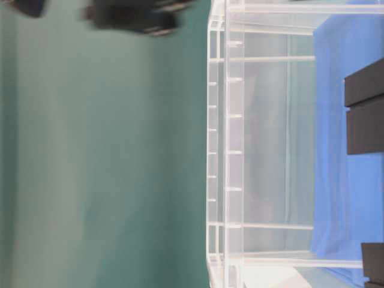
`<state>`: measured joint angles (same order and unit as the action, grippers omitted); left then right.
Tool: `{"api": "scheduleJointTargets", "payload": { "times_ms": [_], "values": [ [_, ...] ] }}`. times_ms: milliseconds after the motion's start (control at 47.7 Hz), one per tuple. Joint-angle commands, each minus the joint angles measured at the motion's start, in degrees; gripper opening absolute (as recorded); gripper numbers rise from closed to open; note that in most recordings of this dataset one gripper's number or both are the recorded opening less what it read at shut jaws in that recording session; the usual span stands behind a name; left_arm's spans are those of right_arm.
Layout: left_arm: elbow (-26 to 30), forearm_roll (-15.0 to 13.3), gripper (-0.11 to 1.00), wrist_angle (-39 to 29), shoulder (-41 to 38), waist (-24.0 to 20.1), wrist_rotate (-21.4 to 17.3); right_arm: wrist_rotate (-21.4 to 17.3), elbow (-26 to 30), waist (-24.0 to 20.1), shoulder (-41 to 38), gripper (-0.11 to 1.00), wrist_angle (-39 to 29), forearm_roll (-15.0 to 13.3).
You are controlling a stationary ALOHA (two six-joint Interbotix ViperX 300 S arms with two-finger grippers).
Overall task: Take the box out of the case with the right arm.
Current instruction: 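Carry the held box out of the case toward the front right, then set the box upright right of the other boxes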
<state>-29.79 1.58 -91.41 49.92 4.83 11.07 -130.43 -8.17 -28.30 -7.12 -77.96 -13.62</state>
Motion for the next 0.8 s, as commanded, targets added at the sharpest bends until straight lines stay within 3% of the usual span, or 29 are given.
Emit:
{"api": "scheduleJointTargets", "payload": {
  "times_ms": [0, 147, 776],
  "values": [
    [0.53, 0.09, 0.00, 0.18, -0.44, 0.09, 0.00, -0.18, -1.58, 0.53, 1.14, 0.64, 3.43, 0.09],
    [0.53, 0.09, 0.00, 0.18, -0.44, 0.09, 0.00, -0.09, -4.13, 1.49, 1.14, 0.64, 7.73, 0.09],
    [0.09, 0.09, 0.00, 0.18, -0.09, 0.09, 0.00, -0.09, -4.39, 1.85, 1.14, 0.64, 8.96, 0.53]
  ]
}}
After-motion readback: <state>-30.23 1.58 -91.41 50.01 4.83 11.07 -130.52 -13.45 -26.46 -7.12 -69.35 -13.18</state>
